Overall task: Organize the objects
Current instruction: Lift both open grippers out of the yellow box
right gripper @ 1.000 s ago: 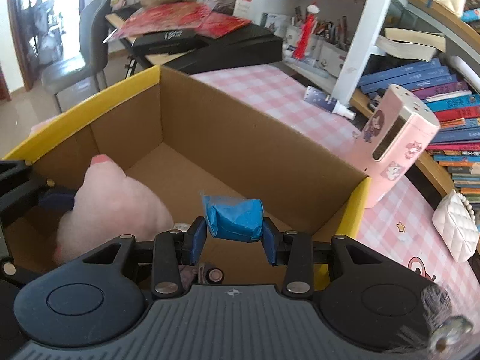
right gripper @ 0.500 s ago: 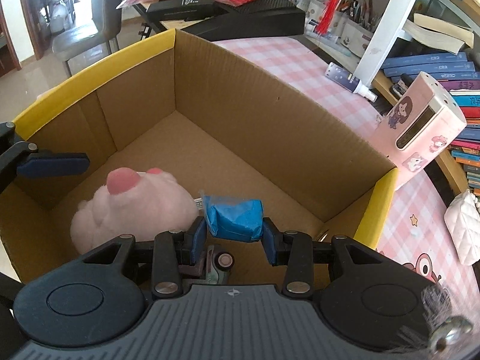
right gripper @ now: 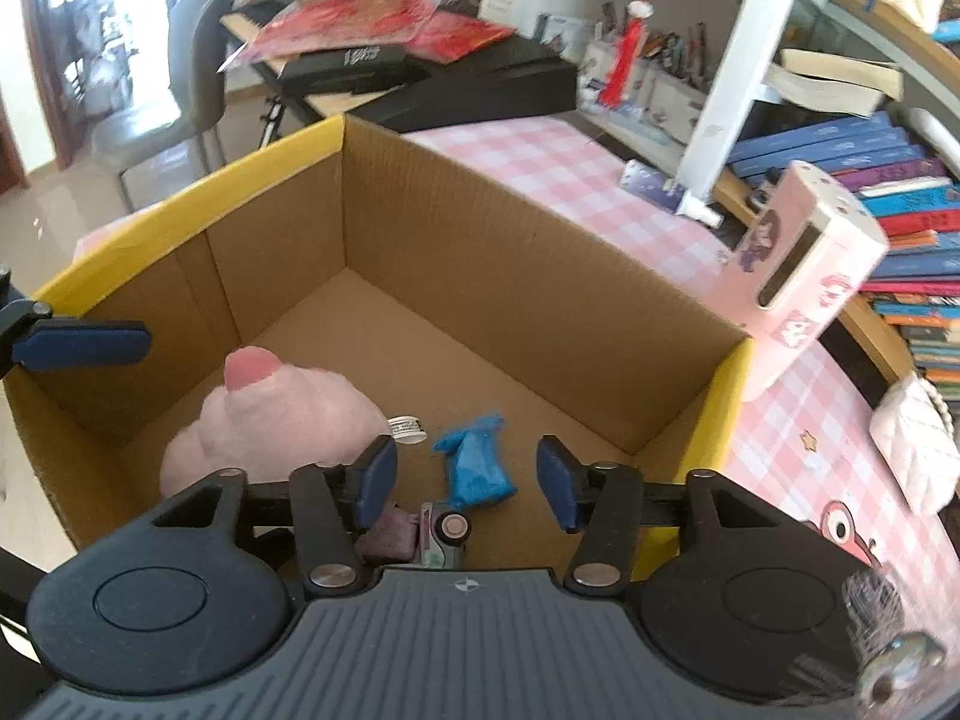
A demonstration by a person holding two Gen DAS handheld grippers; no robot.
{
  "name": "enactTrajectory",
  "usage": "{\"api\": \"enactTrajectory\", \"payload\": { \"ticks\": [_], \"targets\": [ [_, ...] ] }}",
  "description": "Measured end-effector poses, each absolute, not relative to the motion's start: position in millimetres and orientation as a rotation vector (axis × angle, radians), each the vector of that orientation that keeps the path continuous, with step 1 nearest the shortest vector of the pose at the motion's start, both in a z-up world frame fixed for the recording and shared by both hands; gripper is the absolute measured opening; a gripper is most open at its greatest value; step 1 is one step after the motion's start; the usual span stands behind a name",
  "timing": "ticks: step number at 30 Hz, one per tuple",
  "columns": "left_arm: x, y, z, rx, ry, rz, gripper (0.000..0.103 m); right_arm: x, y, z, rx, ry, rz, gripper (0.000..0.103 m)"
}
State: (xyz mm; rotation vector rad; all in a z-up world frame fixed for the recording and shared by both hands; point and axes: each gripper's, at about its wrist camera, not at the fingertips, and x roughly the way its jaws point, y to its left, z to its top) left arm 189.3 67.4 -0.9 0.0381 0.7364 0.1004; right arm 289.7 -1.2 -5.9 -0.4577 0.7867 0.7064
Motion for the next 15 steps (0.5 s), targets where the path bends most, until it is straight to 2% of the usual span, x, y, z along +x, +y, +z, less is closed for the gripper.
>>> {"api": "enactTrajectory", "payload": {
  "ticks": [5,8,15],
  "targets": [
    [176,67,9,0.03,0.696,0.095,0.094,278,-15,6,-0.38,0.755,0.667,0.053],
    [167,69,16,0.016,0.671,0.092,0.094,267,-23,15,-0.333,0.723,0.617,0.058],
    [142,73,27,-0.014,0.626,0.095,0.094,231,-43,37,-0.252,0.621,0.544,0.059]
  ]
}}
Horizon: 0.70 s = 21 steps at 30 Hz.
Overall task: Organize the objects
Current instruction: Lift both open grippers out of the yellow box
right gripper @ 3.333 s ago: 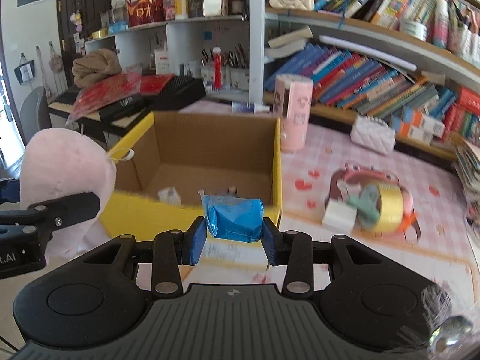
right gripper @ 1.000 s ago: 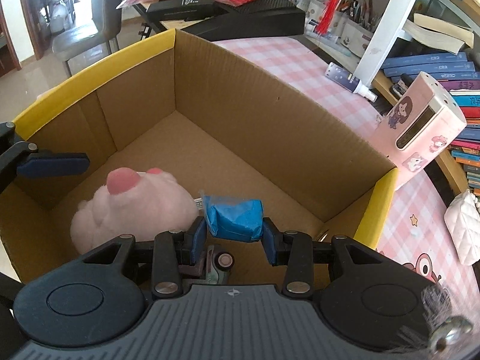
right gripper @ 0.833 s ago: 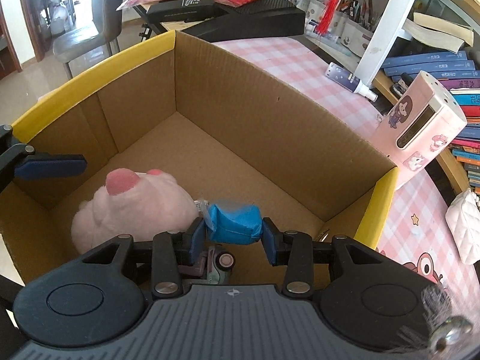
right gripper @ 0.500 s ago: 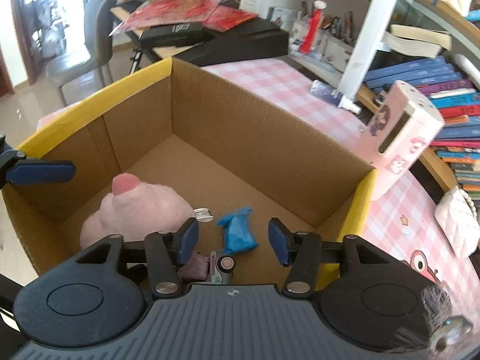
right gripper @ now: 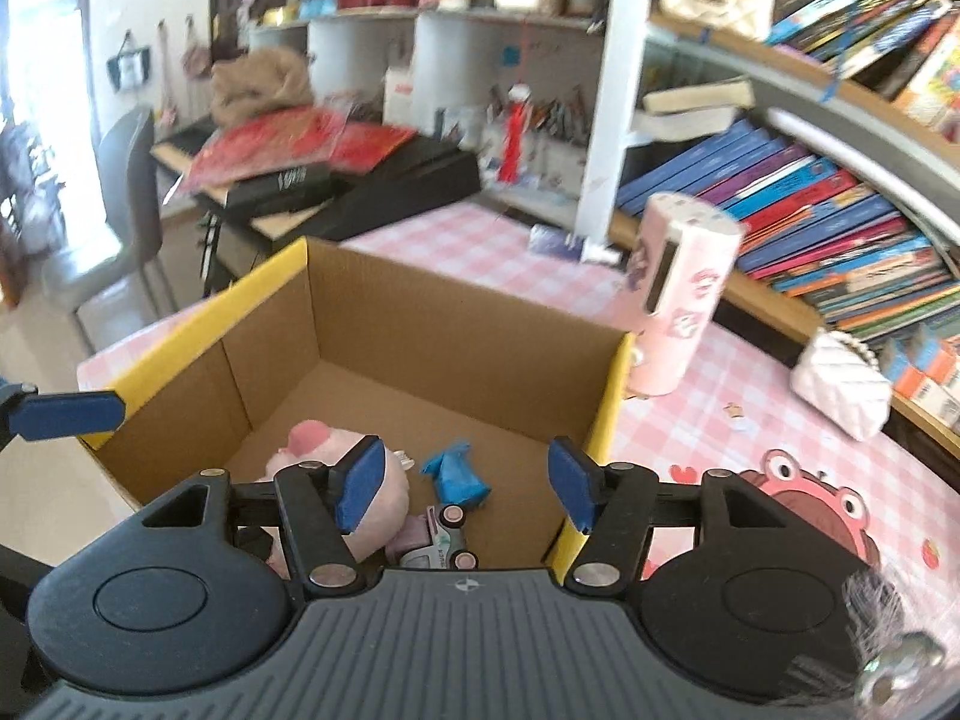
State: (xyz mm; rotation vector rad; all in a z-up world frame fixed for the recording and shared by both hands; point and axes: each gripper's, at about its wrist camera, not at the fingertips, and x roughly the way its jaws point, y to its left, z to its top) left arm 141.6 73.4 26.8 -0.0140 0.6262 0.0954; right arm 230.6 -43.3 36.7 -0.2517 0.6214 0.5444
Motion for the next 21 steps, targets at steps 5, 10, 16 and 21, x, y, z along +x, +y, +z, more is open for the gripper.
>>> {"api": "enactTrajectory", "payload": {
  "ticks": [5,10,16,21],
  "targets": [
    [122,80,32,-0.024,0.584,0.12,0.095,207,-58,44,-0.215,0.56,0.474,0.064],
    [104,88,35,-0.041,0.568,0.137,0.095,181,-69,43,-0.201,0.514,0.398,0.07],
    [77,95,32,-0.058,0.575,0.156,0.095,149,-77,35,-0.165,0.531,0.338,0.073],
    [55,98,27,-0.067,0.604,0.157,0.095,120,-76,25,-0.173,0.559,0.319,0.075]
  ]
}}
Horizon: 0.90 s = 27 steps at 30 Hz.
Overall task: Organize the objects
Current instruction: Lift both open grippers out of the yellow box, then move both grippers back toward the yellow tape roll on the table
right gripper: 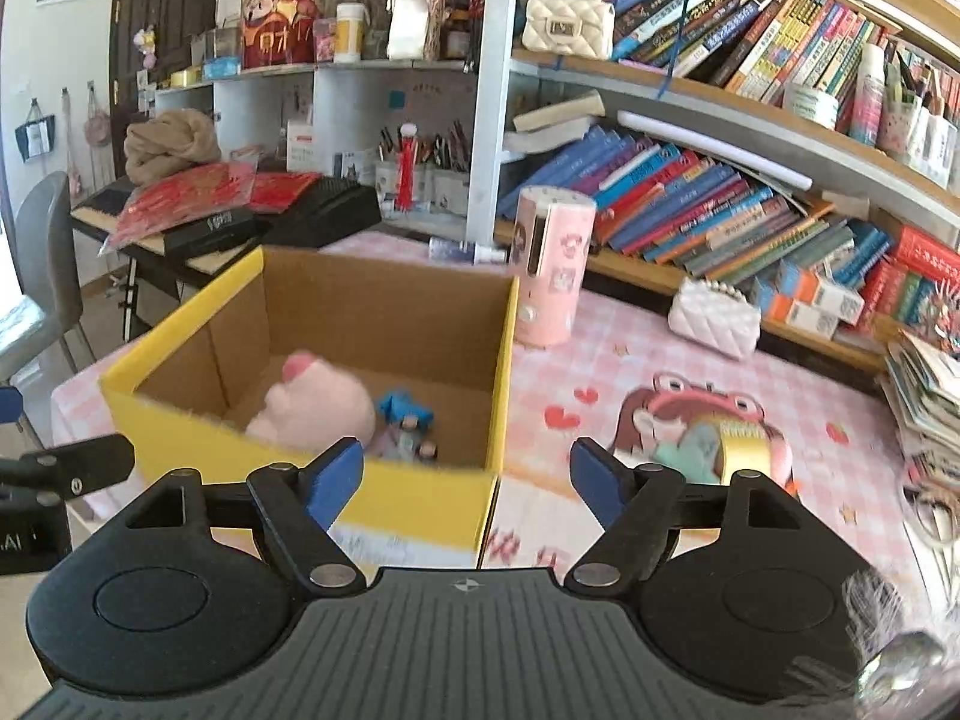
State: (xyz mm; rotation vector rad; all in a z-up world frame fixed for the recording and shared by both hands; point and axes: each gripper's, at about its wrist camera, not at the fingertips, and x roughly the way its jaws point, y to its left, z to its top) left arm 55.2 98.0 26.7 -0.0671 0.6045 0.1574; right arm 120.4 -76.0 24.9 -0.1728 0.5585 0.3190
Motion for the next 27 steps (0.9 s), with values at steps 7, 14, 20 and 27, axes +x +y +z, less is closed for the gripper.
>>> {"api": "enactTrajectory", "payload": {
  "ticks": [7,14,20,27],
  "targets": [
    [30,96,14,-0.063,0.66,0.124,0.095,81,-78,8,-0.19,0.602,0.295,0.079],
    [14,90,9,-0.035,0.688,0.075,0.095,54,-83,1,-0.176,0.625,0.259,0.083],
    [4,83,2,-0.023,0.72,0.025,0.095,37,-90,-9,-0.164,0.663,0.221,0.084],
    [-2,70,-4,-0.005,0.74,-0.039,0.095,21,-103,-15,-0.145,0.691,0.164,0.085]
  ]
}}
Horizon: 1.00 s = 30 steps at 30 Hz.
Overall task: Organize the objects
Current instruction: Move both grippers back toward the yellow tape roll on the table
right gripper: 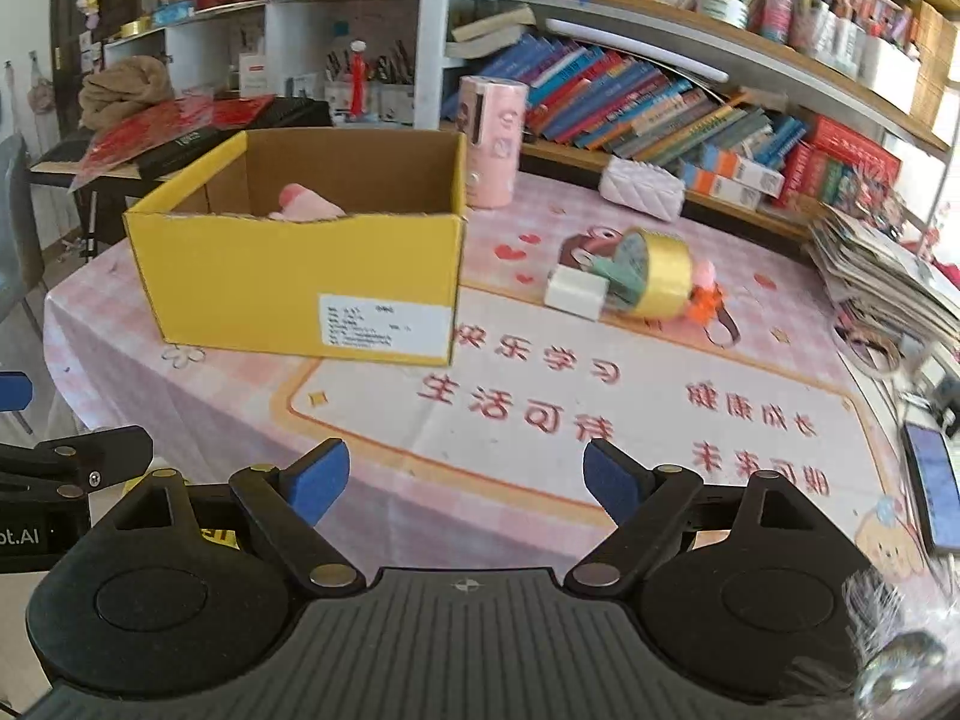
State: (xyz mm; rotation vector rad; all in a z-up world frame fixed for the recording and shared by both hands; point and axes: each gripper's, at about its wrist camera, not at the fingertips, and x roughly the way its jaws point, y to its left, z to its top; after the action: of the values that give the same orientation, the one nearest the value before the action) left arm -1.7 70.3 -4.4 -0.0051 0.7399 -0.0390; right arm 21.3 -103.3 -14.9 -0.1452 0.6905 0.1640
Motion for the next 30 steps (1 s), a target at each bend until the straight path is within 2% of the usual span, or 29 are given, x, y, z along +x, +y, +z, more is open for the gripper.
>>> {"api": "enactTrajectory", "payload": {
  "ticks": [15,30],
  "targets": [
    [7,42,-6,0.035,0.743,-0.158,0.095,10,-133,-17,-0.122,0.708,0.053,0.087],
    [47,-6,-5,0.034,0.737,-0.224,0.095,37,-172,-13,-0.167,0.703,0.005,0.089]
  ]
}}
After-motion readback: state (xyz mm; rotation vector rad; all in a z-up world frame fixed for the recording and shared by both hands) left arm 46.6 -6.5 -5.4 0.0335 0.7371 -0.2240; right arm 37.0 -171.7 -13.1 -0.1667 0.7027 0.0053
